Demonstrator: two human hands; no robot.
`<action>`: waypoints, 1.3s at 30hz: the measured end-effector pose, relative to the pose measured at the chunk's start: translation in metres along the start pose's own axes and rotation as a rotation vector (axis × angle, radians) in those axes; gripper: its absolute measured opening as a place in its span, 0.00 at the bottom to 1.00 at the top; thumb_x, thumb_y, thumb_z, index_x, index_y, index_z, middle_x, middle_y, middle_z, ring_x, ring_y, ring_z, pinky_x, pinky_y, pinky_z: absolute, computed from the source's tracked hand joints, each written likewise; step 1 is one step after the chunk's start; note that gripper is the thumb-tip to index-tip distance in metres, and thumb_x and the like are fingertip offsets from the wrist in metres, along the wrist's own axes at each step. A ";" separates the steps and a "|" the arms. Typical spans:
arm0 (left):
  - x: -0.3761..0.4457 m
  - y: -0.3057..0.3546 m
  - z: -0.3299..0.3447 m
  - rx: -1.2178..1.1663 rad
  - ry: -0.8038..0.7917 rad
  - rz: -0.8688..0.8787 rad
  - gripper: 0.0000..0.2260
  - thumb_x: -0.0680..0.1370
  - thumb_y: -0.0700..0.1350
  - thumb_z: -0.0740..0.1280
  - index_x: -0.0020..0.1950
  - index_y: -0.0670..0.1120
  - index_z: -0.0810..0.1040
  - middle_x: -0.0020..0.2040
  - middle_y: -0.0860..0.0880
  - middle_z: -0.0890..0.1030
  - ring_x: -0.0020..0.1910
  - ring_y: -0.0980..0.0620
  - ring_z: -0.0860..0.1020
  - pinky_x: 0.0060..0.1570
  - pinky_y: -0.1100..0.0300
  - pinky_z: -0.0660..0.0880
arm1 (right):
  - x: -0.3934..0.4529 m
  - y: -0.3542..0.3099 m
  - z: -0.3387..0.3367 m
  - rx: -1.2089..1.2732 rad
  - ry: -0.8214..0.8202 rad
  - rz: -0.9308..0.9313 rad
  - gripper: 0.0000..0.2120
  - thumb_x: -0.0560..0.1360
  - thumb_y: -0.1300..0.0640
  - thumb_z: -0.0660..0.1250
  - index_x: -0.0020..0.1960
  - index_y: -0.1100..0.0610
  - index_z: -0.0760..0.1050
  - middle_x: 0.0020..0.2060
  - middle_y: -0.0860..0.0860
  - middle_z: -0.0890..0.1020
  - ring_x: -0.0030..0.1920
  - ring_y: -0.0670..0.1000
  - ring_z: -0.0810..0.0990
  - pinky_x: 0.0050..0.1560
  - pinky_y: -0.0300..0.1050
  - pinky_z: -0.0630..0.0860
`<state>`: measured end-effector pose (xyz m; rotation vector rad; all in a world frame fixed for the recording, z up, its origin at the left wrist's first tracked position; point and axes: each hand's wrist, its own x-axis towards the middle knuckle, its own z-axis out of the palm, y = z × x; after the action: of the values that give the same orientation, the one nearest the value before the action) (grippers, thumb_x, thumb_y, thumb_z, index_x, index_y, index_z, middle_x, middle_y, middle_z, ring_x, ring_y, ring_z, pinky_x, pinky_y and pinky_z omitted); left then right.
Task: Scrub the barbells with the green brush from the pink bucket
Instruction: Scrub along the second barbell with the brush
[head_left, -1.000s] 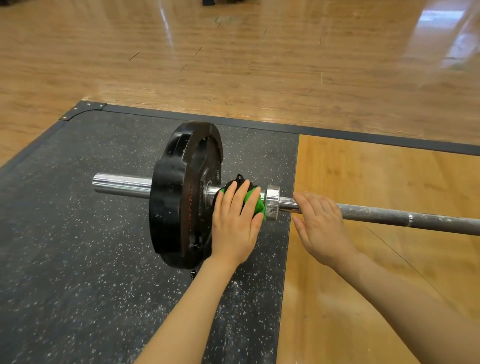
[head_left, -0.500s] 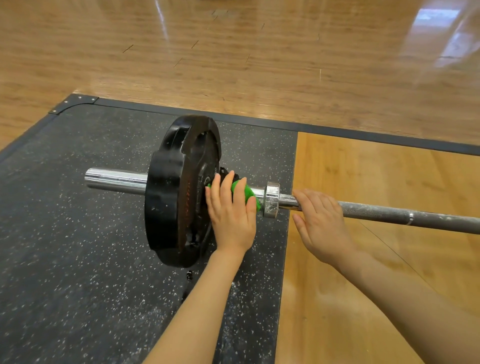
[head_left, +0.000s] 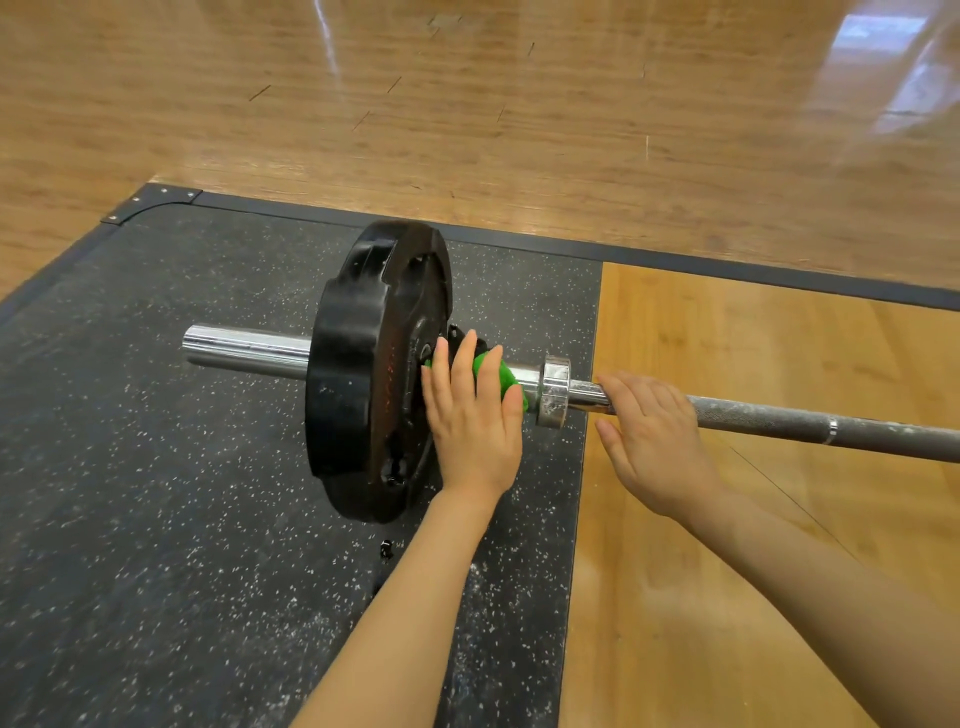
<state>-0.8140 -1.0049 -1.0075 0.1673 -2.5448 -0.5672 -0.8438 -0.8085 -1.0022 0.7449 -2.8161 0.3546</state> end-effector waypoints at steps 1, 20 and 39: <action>0.004 0.005 0.001 -0.003 -0.006 0.008 0.20 0.82 0.52 0.51 0.67 0.44 0.72 0.73 0.44 0.67 0.76 0.42 0.54 0.75 0.46 0.44 | 0.001 0.001 0.000 -0.002 -0.001 0.000 0.24 0.79 0.48 0.52 0.69 0.60 0.69 0.62 0.56 0.76 0.62 0.56 0.70 0.64 0.50 0.60; 0.010 0.004 0.029 -0.053 -0.032 -0.098 0.29 0.82 0.57 0.45 0.78 0.43 0.51 0.79 0.43 0.45 0.77 0.43 0.39 0.74 0.43 0.43 | 0.038 0.015 -0.002 -0.016 -0.037 0.016 0.25 0.79 0.46 0.50 0.68 0.60 0.70 0.57 0.54 0.78 0.56 0.55 0.74 0.58 0.46 0.60; 0.010 0.058 0.066 -0.504 0.113 -0.284 0.34 0.80 0.62 0.45 0.78 0.43 0.42 0.77 0.48 0.33 0.75 0.45 0.31 0.73 0.48 0.37 | 0.048 0.018 0.001 -0.031 -0.020 0.029 0.26 0.78 0.46 0.52 0.66 0.62 0.72 0.55 0.56 0.79 0.54 0.58 0.76 0.56 0.47 0.62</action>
<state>-0.8575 -0.9314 -1.0291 0.3668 -2.2004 -1.2476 -0.8941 -0.8153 -0.9938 0.7062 -2.8467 0.3085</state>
